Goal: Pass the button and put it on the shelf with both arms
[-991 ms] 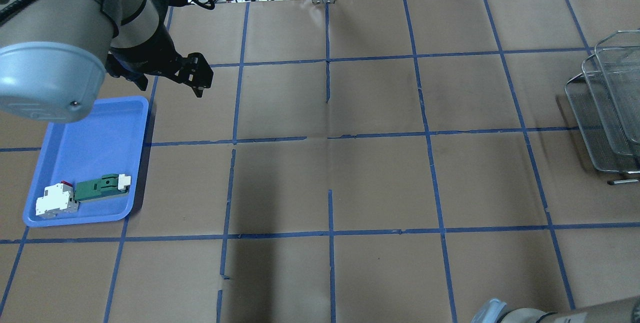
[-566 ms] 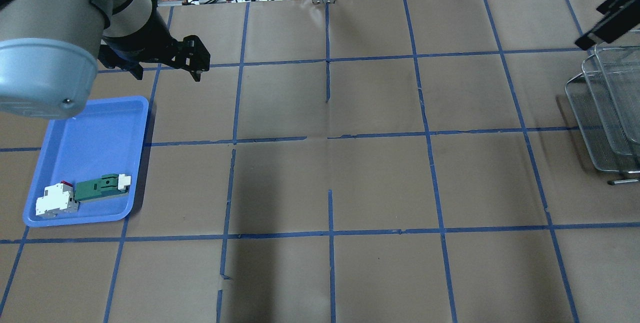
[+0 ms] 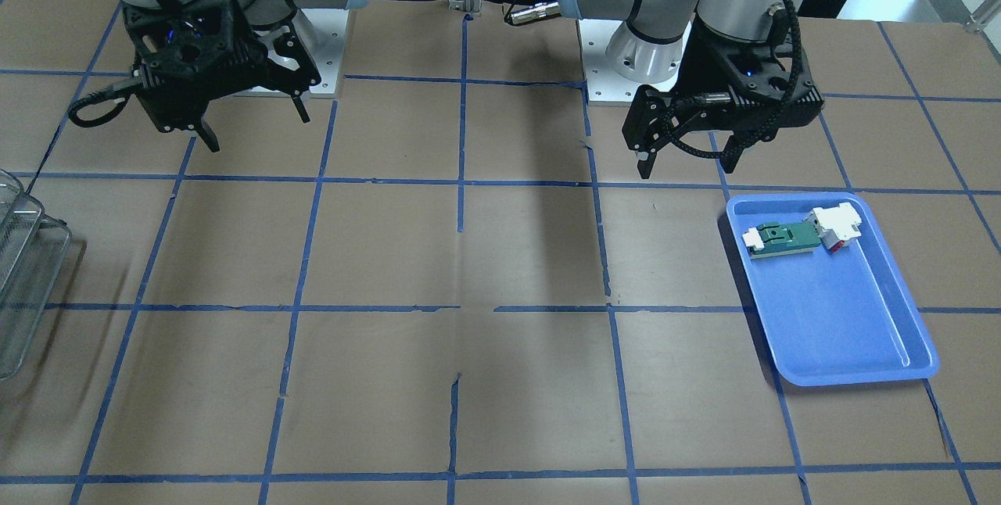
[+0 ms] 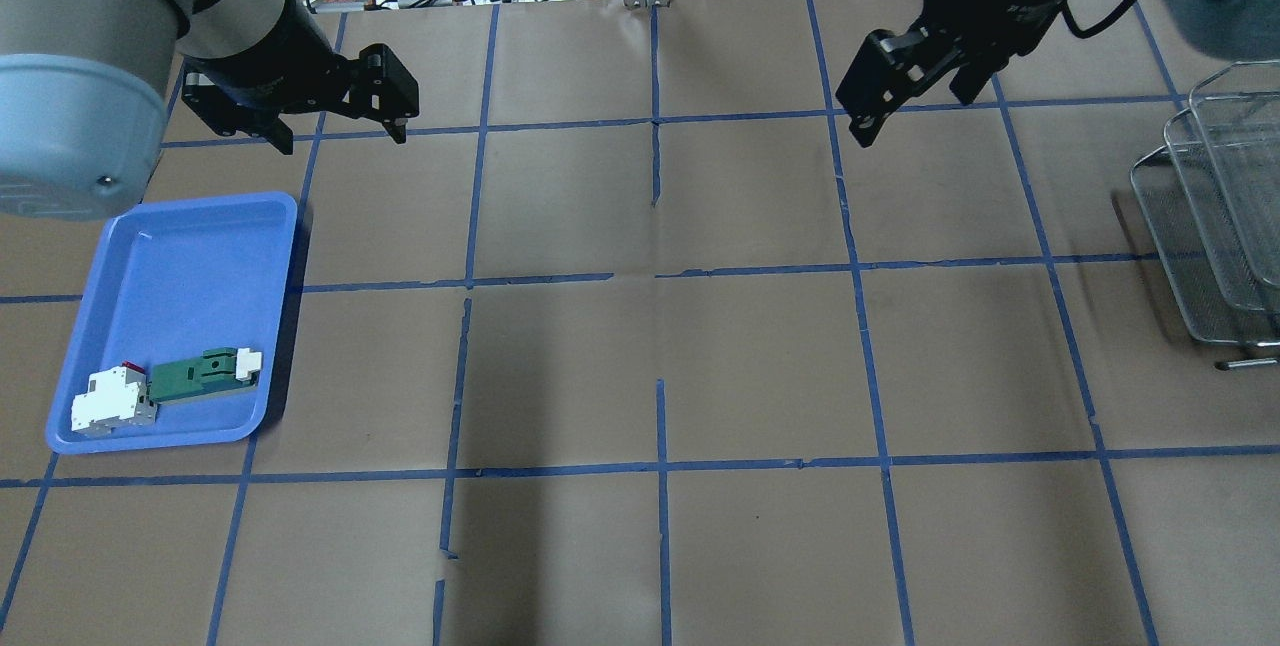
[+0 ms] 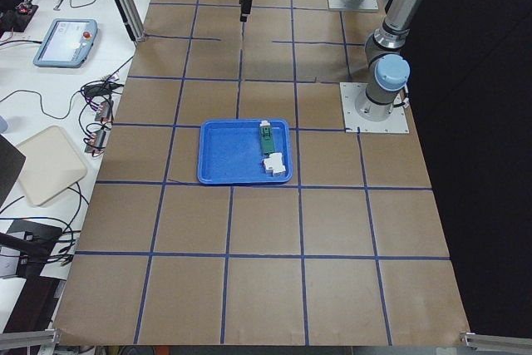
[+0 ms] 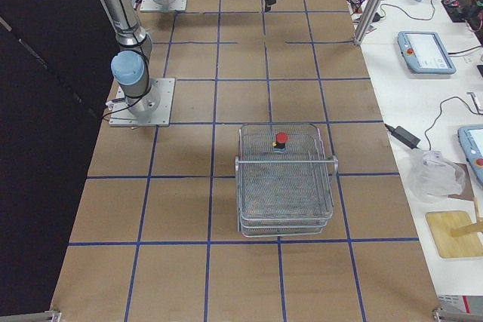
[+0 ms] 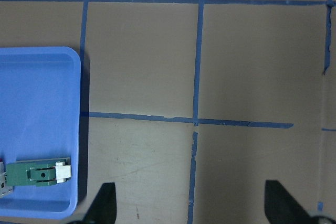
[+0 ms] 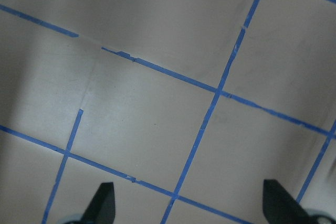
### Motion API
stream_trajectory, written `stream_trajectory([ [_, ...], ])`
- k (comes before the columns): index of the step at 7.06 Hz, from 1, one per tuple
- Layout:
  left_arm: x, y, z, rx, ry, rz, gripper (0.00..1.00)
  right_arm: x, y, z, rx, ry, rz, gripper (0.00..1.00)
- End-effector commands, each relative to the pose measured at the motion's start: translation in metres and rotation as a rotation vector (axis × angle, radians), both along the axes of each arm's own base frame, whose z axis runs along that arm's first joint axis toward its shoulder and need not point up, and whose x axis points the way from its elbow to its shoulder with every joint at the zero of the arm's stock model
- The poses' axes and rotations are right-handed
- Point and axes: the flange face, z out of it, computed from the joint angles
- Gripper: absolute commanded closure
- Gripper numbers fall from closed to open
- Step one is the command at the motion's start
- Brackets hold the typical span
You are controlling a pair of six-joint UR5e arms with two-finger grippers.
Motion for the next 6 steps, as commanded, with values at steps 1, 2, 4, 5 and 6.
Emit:
stream_trajectory([
  [1,0.006,-0.001,-0.004,0.02,0.04,0.008,0.0,-0.028,-0.001,-0.024,0.049,0.115,-0.275,0.0],
  [2,0.007,0.002,-0.004,0.043,0.038,0.01,0.0,-0.045,-0.004,-0.014,0.023,0.168,-0.297,0.0],
  [4,0.003,0.003,-0.005,0.046,0.041,0.003,0.0,-0.037,-0.002,-0.007,0.022,0.082,-0.309,0.0],
  [5,0.003,0.005,-0.005,0.046,0.041,0.003,0.0,-0.038,-0.003,-0.007,0.021,0.083,-0.305,0.0],
  [6,0.003,0.006,-0.006,0.048,0.041,0.003,0.0,-0.039,-0.003,-0.007,0.018,0.084,-0.305,0.0],
])
